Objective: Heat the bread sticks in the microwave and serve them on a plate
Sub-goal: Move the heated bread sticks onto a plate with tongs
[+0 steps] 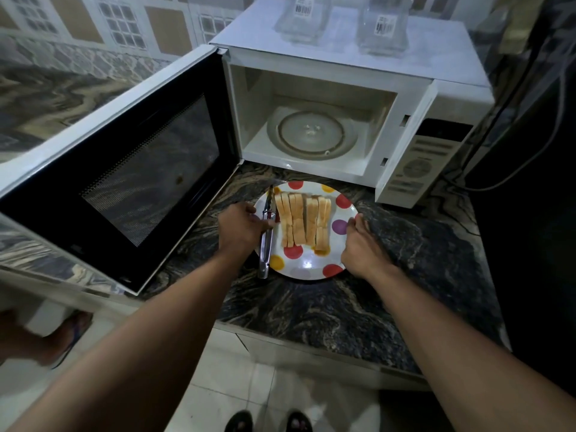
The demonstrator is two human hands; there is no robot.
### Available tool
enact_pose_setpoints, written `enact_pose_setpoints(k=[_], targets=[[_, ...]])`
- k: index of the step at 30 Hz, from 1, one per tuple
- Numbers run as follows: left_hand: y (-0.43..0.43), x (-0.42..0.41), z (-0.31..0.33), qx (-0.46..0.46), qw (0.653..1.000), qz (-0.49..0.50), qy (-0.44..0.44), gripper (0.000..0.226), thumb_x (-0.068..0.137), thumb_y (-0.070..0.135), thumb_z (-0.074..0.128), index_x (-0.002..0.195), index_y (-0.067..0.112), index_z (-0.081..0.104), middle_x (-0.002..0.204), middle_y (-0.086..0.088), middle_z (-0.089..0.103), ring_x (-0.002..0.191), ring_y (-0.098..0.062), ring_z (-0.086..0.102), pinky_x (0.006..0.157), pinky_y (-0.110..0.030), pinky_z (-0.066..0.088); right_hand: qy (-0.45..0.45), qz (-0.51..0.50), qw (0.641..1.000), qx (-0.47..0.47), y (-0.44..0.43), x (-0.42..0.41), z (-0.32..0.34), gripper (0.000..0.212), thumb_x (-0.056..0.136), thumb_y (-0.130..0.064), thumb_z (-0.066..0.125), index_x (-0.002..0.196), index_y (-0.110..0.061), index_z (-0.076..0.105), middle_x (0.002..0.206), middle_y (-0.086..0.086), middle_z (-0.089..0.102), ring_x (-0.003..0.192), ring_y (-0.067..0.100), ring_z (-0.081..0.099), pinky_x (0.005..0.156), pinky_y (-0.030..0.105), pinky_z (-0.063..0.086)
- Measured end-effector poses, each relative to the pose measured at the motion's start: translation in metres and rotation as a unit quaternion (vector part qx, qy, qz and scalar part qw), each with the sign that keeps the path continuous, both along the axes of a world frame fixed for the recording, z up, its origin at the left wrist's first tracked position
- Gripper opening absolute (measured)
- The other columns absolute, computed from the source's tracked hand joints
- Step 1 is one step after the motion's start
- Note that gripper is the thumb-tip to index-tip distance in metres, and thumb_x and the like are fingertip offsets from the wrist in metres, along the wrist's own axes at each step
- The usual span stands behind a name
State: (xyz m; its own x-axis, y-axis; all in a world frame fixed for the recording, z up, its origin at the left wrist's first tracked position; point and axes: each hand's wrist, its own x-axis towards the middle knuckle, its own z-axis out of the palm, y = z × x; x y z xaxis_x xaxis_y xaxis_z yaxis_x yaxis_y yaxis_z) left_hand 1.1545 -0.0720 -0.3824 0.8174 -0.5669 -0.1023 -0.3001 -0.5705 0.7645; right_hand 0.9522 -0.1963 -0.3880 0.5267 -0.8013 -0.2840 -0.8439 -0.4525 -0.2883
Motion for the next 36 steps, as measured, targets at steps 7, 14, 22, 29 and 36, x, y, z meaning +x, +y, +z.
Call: enact_pose_setpoints(k=[7, 14, 22, 29, 36], targets=[[-0.005, -0.003, -0.003, -0.003, 1.0, 0.012, -0.008, 0.053, 0.07, 0.037, 0.09, 0.108, 0.007, 0.07, 0.081, 0.001, 0.07, 0.08, -0.019, 0.07, 0.081, -0.036, 0.058, -0.013, -0.003, 1.0, 0.001, -0.002, 0.0, 0.001, 0.074, 0.094, 0.006, 0.045, 0.157, -0.004, 0.008, 0.166, 0.007, -0.007, 0.151, 0.028, 0.015, 0.118, 0.041, 0.029], [0.008, 0.015, -0.002, 0.014, 1.0, 0.017, -0.021, 0.021, 0.08, 0.035, 0.08, 0.096, 0.024, 0.073, 0.085, 0.006, 0.073, 0.085, -0.015, 0.068, 0.075, -0.029, 0.051, -0.052, -0.015, 0.999, 0.002, -0.014, -0.002, 0.004, 0.068, 0.099, -0.018, 0.055, 0.156, -0.007, 0.02, 0.161, 0.01, 0.021, 0.142, 0.031, 0.03, 0.111, 0.037, 0.033], [0.007, 0.03, -0.006, 0.065, 0.993, -0.098, -0.005, 0.029, 0.077, 0.019, 0.085, 0.099, 0.023, 0.067, 0.077, 0.011, 0.064, 0.085, -0.016, 0.063, 0.079, -0.031, 0.052, -0.122, -0.074, 0.988, 0.065, -0.035, -0.003, 0.008, 0.06, 0.082, -0.023, 0.079, 0.136, -0.021, 0.053, 0.129, 0.009, 0.053, 0.115, 0.029, 0.056, 0.098, 0.039, 0.048], [0.004, 0.037, -0.01, 0.038, 0.988, -0.099, 0.108, 0.03, 0.079, 0.003, 0.08, 0.108, 0.01, 0.07, 0.087, -0.007, 0.072, 0.089, -0.031, 0.07, 0.079, -0.048, 0.06, -0.193, -0.074, 0.968, 0.142, -0.043, -0.008, 0.003, 0.052, 0.072, -0.013, 0.085, 0.119, -0.019, 0.065, 0.106, 0.001, 0.07, 0.093, 0.022, 0.068, 0.088, 0.039, 0.056], [0.012, 0.033, 0.001, -0.072, 0.972, -0.075, 0.21, 0.016, 0.091, 0.013, 0.069, 0.106, 0.014, 0.061, 0.1, -0.009, 0.07, 0.093, -0.028, 0.067, 0.086, -0.042, 0.056, -0.308, -0.109, 0.916, 0.232, -0.037, -0.017, 0.005, 0.066, 0.072, -0.004, 0.083, 0.131, -0.02, 0.058, 0.107, -0.002, 0.069, 0.097, 0.018, 0.067, 0.088, 0.038, 0.056]])
